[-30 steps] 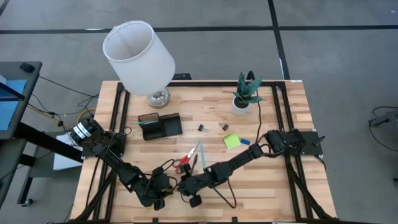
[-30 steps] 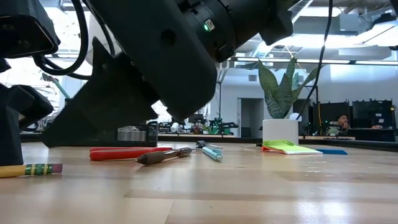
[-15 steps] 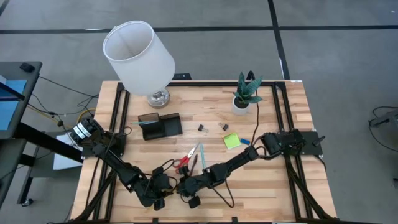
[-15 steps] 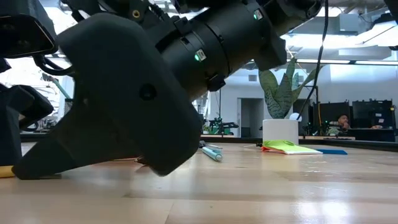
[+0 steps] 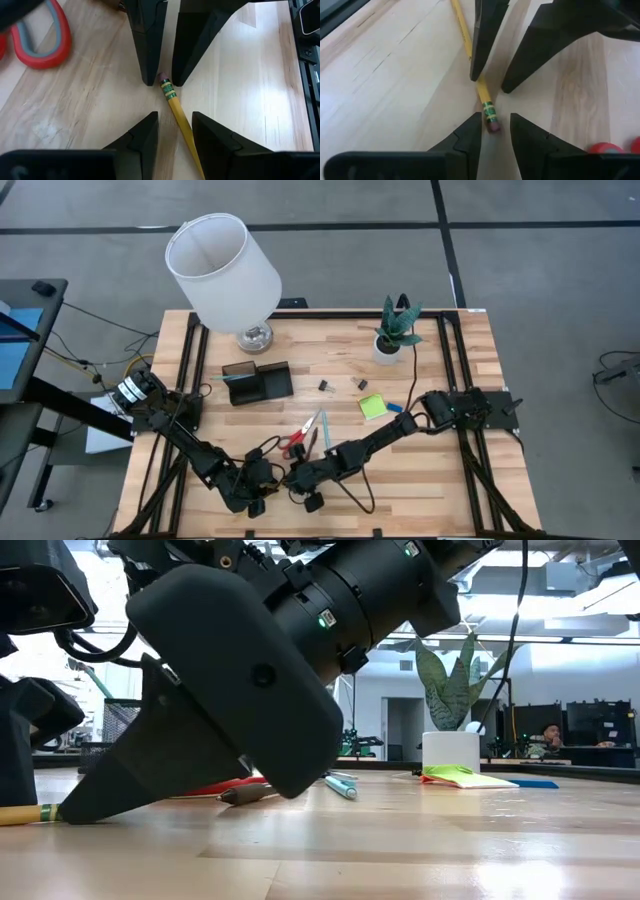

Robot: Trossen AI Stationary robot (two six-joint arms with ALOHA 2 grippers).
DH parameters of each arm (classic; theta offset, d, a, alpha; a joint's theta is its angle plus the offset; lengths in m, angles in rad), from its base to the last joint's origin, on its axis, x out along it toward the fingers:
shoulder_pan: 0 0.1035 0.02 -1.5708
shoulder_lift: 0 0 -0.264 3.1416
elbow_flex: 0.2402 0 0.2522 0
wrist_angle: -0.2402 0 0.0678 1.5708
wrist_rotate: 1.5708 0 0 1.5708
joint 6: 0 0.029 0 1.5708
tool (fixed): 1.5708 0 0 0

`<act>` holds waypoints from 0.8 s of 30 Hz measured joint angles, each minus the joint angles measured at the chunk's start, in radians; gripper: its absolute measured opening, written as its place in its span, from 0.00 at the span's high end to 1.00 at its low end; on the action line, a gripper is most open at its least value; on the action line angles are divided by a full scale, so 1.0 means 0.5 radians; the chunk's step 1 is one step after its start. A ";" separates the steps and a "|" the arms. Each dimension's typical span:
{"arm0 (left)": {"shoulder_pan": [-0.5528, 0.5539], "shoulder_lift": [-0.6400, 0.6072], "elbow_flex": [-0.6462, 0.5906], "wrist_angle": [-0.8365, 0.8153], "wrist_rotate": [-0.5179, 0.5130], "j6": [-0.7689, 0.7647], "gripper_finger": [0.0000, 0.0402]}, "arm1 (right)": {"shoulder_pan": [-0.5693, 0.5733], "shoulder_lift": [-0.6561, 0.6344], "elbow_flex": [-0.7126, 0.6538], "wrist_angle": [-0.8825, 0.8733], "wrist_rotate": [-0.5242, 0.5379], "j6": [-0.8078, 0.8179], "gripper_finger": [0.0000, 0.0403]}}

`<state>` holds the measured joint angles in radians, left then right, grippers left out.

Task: Pick and place office supplies into organizer
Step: Put the yellow pencil into the black desk organizer

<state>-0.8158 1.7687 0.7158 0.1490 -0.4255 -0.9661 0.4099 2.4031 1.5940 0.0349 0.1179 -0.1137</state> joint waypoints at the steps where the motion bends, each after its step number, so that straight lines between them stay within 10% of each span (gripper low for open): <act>1: 0.000 0.000 0.000 0.000 -0.001 0.000 0.72 | 0.000 0.000 -0.001 0.001 -0.009 -0.009 0.76; 24: 0.002 0.007 0.001 0.130 0.103 -0.040 0.72 | -0.027 -0.001 -0.017 0.101 -0.236 0.016 0.99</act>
<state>-0.8146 1.7720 0.7165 0.2140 -0.3739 -0.9859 0.3962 2.4027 1.5857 0.0853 0.0001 -0.1055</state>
